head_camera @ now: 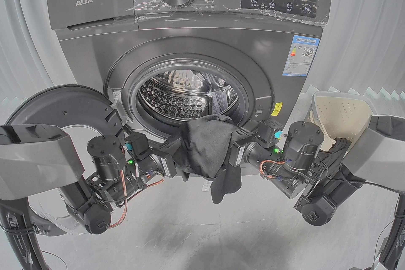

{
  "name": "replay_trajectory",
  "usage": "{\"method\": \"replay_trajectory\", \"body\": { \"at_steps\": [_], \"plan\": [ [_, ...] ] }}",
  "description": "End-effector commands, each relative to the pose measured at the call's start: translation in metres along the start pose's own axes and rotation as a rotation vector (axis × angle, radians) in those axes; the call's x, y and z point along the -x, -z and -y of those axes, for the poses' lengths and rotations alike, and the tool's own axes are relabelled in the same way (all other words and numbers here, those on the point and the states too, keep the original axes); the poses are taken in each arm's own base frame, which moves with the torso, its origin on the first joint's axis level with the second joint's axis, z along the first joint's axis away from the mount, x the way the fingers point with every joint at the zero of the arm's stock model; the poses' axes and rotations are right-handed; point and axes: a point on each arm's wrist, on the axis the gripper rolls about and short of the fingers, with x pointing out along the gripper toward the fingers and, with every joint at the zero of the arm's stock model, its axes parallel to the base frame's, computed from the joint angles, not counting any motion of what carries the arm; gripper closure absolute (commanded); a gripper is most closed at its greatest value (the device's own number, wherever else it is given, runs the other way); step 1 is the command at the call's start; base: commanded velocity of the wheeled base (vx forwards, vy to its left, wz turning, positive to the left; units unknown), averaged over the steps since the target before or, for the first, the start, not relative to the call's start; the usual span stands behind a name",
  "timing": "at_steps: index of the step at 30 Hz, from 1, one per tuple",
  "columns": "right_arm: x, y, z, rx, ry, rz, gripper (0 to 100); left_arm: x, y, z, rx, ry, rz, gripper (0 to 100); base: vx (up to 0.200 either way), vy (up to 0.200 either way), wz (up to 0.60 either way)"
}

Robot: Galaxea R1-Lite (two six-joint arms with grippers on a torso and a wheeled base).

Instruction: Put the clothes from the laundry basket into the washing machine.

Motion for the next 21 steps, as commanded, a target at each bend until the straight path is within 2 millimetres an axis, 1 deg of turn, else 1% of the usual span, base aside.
{"method": "replay_trajectory", "body": {
  "at_steps": [1,5,6,7,8,9,10,12,16,18,21],
  "plan": [
    [-0.004,0.016,0.011,0.003,0.029,-0.045,100,0.013,-0.03,0.009,-0.009,0.023,0.086,100,0.0,0.0,0.0],
    [-0.004,0.035,0.014,-0.006,0.036,-0.099,100,0.022,-0.051,0.017,0.004,0.048,0.149,100,0.0,0.0,0.0],
    [-0.004,0.035,0.014,-0.006,0.036,-0.099,100,0.022,-0.051,0.017,0.004,0.048,0.149,100,0.0,0.0,0.0],
    [0.0,0.042,0.011,-0.002,0.03,-0.127,100,0.024,-0.058,0.021,0.006,0.061,0.175,100,0.0,0.0,0.0],
    [0.001,0.044,0.01,-0.001,0.028,-0.135,100,0.024,-0.059,0.021,0.005,0.062,0.179,100,0.0,0.0,0.0],
    [0.001,0.044,0.01,-0.001,0.028,-0.135,0,0.024,-0.059,0.021,0.005,0.062,0.179,100,0.0,0.0,0.0],
    [0.004,0.057,0.011,0.006,0.031,-0.187,0,0.025,-0.062,0.024,0.005,0.071,0.191,100,0.0,0.0,0.0],
    [0.01,0.068,0.012,0.015,0.031,-0.23,0,0.024,-0.064,0.027,0.005,0.078,0.198,100,0.0,0.0,0.0],
    [0.025,0.096,0.014,0.037,0.026,-0.35,0,0.02,-0.066,0.034,0.006,0.098,0.214,100,0.0,0.0,0.0],
    [0.03,0.104,0.012,0.043,0.02,-0.384,0,0.018,-0.067,0.036,0.006,0.102,0.218,100,0.0,0.0,0.0],
    [0.031,0.11,0.011,0.046,0.013,-0.4,0,0.016,-0.069,0.036,0.004,0.102,0.229,100,0.0,0.0,0.0]
  ]
}}
